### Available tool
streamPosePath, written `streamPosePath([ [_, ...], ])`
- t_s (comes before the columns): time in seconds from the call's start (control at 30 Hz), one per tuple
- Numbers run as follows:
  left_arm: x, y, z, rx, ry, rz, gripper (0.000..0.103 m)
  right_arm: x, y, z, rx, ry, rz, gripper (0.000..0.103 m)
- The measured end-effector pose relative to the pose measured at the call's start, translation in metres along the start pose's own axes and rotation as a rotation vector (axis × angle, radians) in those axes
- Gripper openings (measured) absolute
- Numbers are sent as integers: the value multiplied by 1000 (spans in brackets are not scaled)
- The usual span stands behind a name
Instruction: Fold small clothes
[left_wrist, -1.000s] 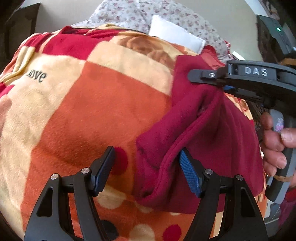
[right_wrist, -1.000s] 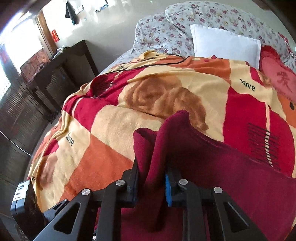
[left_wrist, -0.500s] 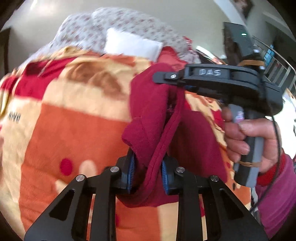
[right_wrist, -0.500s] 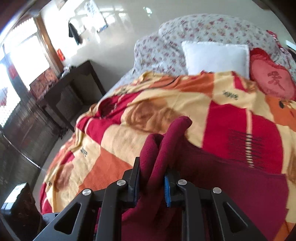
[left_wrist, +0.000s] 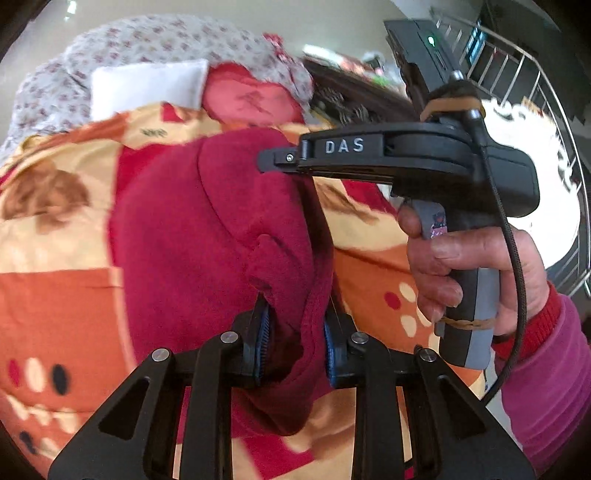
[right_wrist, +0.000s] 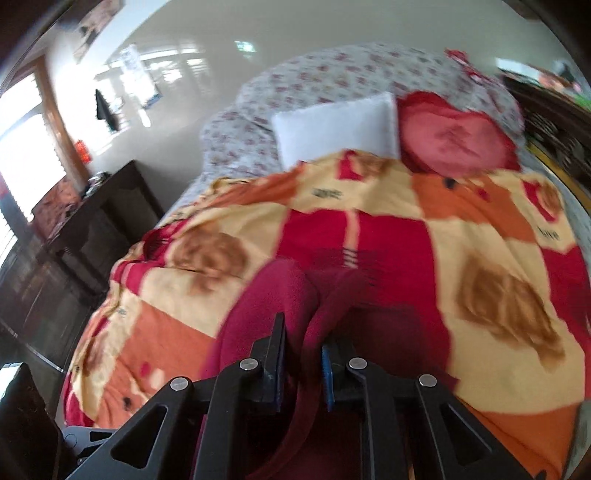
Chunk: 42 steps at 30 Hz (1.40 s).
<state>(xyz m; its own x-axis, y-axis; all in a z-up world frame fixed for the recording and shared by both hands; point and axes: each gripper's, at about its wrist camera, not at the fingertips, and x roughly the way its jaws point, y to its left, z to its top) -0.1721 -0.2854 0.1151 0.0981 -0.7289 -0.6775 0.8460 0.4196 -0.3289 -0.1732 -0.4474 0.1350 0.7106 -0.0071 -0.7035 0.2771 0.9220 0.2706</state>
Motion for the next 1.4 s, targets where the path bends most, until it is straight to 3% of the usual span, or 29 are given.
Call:
streamPosePath([
  [0.13,37,-15,-10,21,58,29,23,14,-33,-19,25,36,-66,14],
  [0.23,48,-14,-11,10,100,48,24,30,-54,-29,90,66,-55,16],
  [0.33,33,-15,-8,9,128,14,38,18,-69,-32,158,40,-76,35],
  [0.4,7,-15,-11,31,107,-1,56,-2,-70,-33,154,10,-106,35],
  [0.5,-31,-11,-16,88,27,40,66,-38,-59,-36,133,-47,-30,35],
  [0.57,-44,-1,-18,123,-4,114,66,-52,-41,-42,97,-49,38,35],
  [0.67,-41,18,-17,110,-12,211,66,-55,-16,-61,54,-19,46,35],
  [0.87,-7,50,-26,-13,54,252,66,-27,-4,-94,23,80,-5,35],
  [0.93,3,52,-35,-24,85,250,66,-18,-10,-109,-4,116,-87,29],
  [1.0,12,50,-46,-14,113,248,66,-9,-24,-126,45,145,-79,29],
  [1.13,16,43,-52,27,118,279,66,-18,-35,-134,84,126,-57,29],
  [1.23,2,41,-44,38,70,295,66,-32,-30,-130,55,115,-74,29],
  [1.4,-5,46,-23,14,11,307,66,-64,-17,-111,77,-20,-53,32],
])
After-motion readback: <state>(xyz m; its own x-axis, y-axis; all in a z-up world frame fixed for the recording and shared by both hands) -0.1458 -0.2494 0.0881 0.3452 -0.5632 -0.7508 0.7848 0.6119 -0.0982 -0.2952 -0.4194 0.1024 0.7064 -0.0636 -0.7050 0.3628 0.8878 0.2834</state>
